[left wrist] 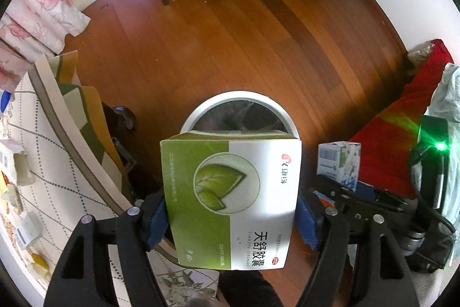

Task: Collect trash
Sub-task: 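Carry the green box and milk carton to the bin and release both, then move both grippers back over the table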

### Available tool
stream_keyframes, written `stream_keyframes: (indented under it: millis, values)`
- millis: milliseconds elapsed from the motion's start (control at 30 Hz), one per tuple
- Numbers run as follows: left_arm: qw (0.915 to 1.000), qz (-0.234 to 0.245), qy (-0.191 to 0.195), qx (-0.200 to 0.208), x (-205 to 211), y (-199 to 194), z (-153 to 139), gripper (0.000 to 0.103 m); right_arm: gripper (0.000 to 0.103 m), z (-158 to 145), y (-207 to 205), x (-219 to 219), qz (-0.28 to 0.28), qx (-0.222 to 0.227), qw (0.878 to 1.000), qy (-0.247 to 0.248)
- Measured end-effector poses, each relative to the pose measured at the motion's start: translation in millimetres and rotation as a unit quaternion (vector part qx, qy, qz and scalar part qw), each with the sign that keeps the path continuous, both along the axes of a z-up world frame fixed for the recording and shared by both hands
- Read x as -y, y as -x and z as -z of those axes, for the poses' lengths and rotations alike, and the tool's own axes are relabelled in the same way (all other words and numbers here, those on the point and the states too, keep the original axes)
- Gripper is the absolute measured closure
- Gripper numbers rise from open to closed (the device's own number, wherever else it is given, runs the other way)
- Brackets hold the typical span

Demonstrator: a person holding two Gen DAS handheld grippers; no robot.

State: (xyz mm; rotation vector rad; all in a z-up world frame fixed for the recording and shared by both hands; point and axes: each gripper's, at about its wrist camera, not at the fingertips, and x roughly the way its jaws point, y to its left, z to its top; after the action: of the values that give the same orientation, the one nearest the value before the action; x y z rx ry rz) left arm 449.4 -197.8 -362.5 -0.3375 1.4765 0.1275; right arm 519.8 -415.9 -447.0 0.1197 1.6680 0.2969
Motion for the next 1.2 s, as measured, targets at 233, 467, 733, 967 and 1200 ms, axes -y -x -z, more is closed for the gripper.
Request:
stream_keyframes:
  millis: [233,467,733,967,1200]
  values:
    - [0.9997,0.005,-0.022,-0.012,5.6,-4.4,2.5,0.001,0.008,-4.6,0.7,1.9,-0.015,0.018,0.999,0.039]
    - [0.9991,0.000,-0.040,-0.012,2.0,6.5,-6.0,0.001,0.007,-28.6,8.3,3.5,-0.032,0.050,0.995,0.075]
    - [0.9984,-0.011,-0.054,-0.007,-7.0,22.7,-22.2,0.001,0.007,-60.3,25.9,-0.7,-0.038,0.072,0.992,0.093]
    - [0.9978,-0.019,-0.064,0.002,-15.7,39.6,-45.6,0.001,0.007,-98.7,44.7,-7.5,-0.042,0.094,0.990,0.096]
    - [0.9970,-0.034,-0.067,0.016,-25.5,61.8,-78.4,0.001,0.007,-151.6,65.1,-11.9,-0.037,0.123,0.988,0.088]
